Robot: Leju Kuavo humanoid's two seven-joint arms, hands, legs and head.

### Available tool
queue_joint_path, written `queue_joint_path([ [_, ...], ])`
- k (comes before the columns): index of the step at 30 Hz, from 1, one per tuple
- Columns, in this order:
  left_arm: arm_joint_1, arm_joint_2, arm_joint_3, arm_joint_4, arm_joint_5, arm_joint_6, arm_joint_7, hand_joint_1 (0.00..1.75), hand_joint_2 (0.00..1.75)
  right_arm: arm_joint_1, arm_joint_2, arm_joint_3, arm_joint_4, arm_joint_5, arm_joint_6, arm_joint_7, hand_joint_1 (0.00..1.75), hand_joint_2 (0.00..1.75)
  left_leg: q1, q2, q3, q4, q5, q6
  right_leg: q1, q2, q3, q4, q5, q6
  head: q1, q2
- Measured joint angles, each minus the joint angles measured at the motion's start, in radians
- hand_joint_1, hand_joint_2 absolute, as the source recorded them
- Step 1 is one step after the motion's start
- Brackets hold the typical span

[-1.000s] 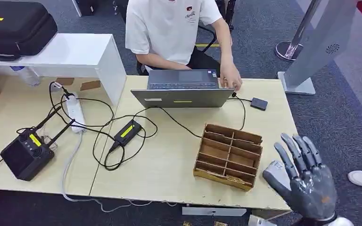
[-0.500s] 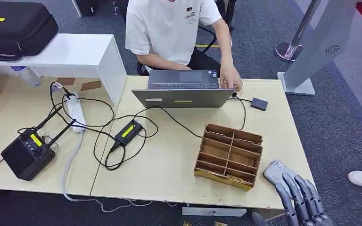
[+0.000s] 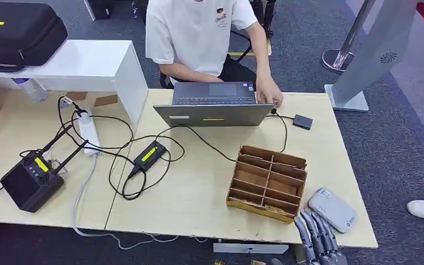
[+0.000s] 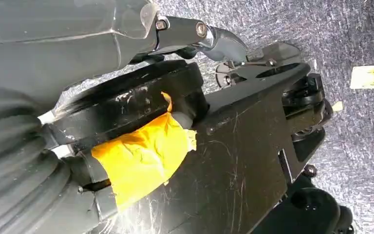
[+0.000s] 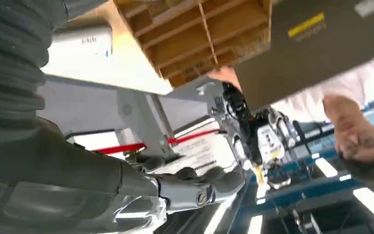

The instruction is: Pass the card to the sensor for recognition and then transmit it.

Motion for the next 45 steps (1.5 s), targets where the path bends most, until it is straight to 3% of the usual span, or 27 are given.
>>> queue_joint_path([
  [14, -0.003, 0.001, 0.0, 0.0, -0.017, -0.003, 0.011, 0.0, 1.75, -0.096, 0.064, 0.071, 0.188, 0.02, 0.0, -0.002, 0.0, 1.75, 0.0, 0.0, 0.0, 0.0, 0.0, 0.0, 0.0, 0.001, 0.0, 0.0, 0.0, 0.0, 0.0, 0.0],
  [20, -0.004, 0.001, 0.0, 0.0, -0.025, -0.006, 0.017, 0.0, 1.75, -0.128, 0.112, 0.065, 0.238, 0.058, 0.0, -0.033, 0.0, 1.75, 0.0, 0.0, 0.0, 0.0, 0.0, 0.0, 0.0, 0.001, 0.0, 0.0, 0.0, 0.0, 0.0, 0.0],
  [32, -0.008, 0.0, -0.001, 0.0, -0.032, -0.002, 0.029, 0.0, 1.75, -0.17, 0.225, -0.057, 0.314, 0.097, 0.0, -0.155, 0.0, 1.75, 0.0, 0.0, 0.0, 0.0, 0.0, 0.0, 0.0, 0.001, 0.0, 0.0, 0.0, 0.0, 0.0, 0.0],
  [45, -0.009, 0.0, -0.002, 0.0, -0.036, -0.002, 0.036, 0.0, 1.75, -0.207, 0.297, -0.18, 0.374, 0.114, 0.0, -0.2, 0.0, 1.75, 0.0, 0.0, 0.0, 0.0, 0.0, 0.0, 0.0, 0.001, 0.0, 0.0, 0.0, 0.0, -0.001, 0.0],
])
